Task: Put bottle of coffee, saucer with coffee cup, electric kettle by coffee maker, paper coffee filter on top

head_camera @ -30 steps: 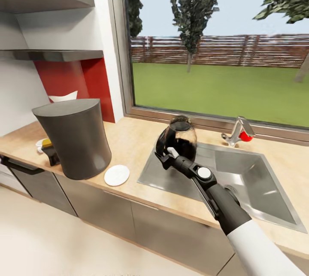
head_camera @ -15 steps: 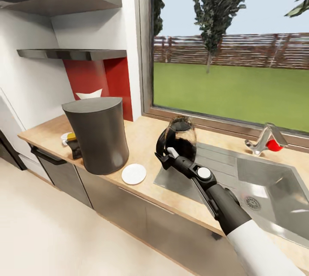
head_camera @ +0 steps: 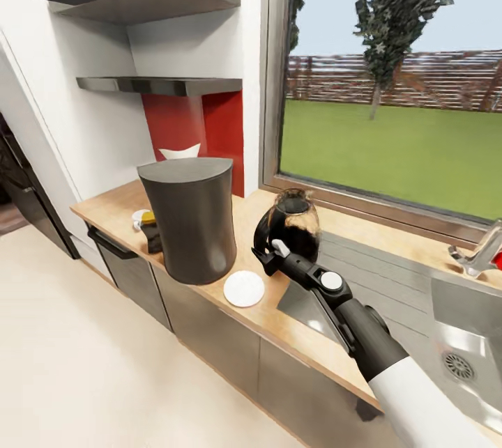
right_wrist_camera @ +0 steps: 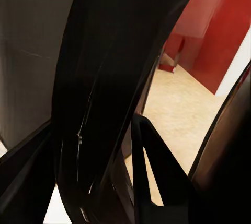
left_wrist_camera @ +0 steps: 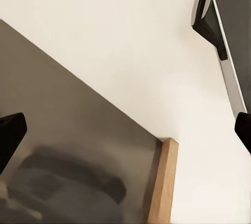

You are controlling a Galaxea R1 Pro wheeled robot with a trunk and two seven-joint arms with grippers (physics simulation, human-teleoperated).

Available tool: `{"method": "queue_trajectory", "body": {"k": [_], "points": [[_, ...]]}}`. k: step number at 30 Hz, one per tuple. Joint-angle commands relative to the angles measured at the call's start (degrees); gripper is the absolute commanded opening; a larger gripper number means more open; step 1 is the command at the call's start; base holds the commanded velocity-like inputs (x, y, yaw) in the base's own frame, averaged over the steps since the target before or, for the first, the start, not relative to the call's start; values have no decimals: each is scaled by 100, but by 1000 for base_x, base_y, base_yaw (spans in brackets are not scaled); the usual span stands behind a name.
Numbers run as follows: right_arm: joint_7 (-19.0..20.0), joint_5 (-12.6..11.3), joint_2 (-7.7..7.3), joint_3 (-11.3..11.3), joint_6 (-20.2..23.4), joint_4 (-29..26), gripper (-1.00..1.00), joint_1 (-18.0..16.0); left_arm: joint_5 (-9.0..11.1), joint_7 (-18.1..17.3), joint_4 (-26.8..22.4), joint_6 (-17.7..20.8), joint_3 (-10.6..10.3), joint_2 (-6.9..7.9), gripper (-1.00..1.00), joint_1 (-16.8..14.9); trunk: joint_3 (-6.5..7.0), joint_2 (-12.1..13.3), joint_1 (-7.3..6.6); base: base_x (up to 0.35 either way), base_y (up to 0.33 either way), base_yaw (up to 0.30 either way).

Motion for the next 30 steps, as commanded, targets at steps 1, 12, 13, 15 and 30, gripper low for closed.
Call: {"method": "queue_trajectory", "body": {"k": [1, 12, 13, 15, 30], "points": [[14, 1, -4, 4, 31, -13, -100, -4, 46, 8, 10, -28, -49, -2, 100, -3, -11, -11, 3, 3, 0, 137], [23, 23, -4, 4, 21, 67, -100, -4, 39, 8, 10, -21, -58, 9, 100, -9, -14, -11, 3, 45, 0, 20], [23, 23, -4, 4, 20, 69, -100, -4, 39, 8, 10, -21, -58, 9, 100, -9, -14, -11, 3, 193, 0, 0], [23, 27, -4, 4, 16, 87, -100, -4, 39, 8, 10, -21, -57, 8, 100, -9, -14, -11, 3, 221, 0, 0], [23, 16, 9, 10, 13, 235, -100, -4, 38, 5, 10, -21, -50, 7, 100, -9, -14, -11, 3, 39, 0, 20]]}}
